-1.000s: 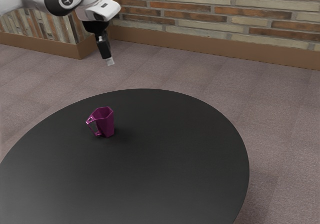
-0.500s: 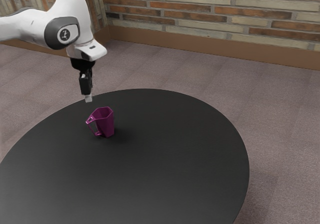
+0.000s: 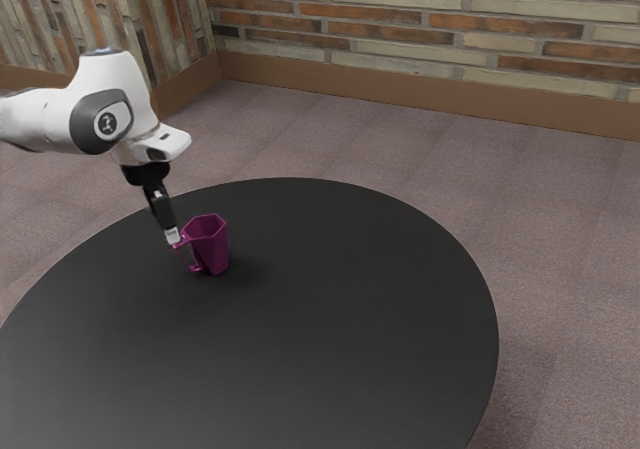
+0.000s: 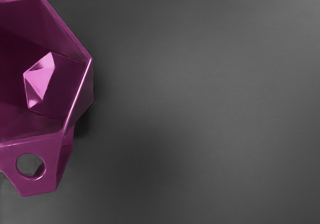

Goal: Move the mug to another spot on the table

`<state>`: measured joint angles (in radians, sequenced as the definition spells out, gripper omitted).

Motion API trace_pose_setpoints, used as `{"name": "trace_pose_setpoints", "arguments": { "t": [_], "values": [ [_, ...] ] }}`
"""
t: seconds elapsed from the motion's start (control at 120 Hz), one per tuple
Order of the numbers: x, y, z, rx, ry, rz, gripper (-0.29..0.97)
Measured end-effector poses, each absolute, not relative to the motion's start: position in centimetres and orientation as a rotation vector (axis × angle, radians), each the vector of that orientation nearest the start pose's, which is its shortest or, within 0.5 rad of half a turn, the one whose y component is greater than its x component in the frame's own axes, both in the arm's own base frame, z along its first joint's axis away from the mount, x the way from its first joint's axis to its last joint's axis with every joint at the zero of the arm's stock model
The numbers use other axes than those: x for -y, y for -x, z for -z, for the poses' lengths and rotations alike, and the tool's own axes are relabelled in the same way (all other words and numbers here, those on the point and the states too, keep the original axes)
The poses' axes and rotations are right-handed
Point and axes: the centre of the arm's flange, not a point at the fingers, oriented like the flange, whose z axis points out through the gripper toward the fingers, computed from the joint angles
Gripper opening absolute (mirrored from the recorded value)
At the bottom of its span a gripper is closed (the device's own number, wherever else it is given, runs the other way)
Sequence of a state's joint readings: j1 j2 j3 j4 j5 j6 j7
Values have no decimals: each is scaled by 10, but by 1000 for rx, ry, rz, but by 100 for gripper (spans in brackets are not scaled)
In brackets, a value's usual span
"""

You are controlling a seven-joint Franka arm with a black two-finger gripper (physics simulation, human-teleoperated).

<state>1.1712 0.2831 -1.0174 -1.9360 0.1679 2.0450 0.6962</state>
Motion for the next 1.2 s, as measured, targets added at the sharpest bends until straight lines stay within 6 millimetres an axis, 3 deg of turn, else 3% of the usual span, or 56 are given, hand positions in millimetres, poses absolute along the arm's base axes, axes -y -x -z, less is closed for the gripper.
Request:
{"name": "trace_pose_setpoints", "arguments": {
  "t": [0.25,0.467,0.817,1.008,1.2],
  "values": [
    [-154,-594,-335,-877,3160,143,68],
    [-175,-601,-302,-782,3180,218,65],
    [-174,-610,-292,-705,3199,296,22],
    [-181,-609,-274,-655,3216,302,16],
    [-182,-612,-276,-627,3200,356,12]
  ]
}}
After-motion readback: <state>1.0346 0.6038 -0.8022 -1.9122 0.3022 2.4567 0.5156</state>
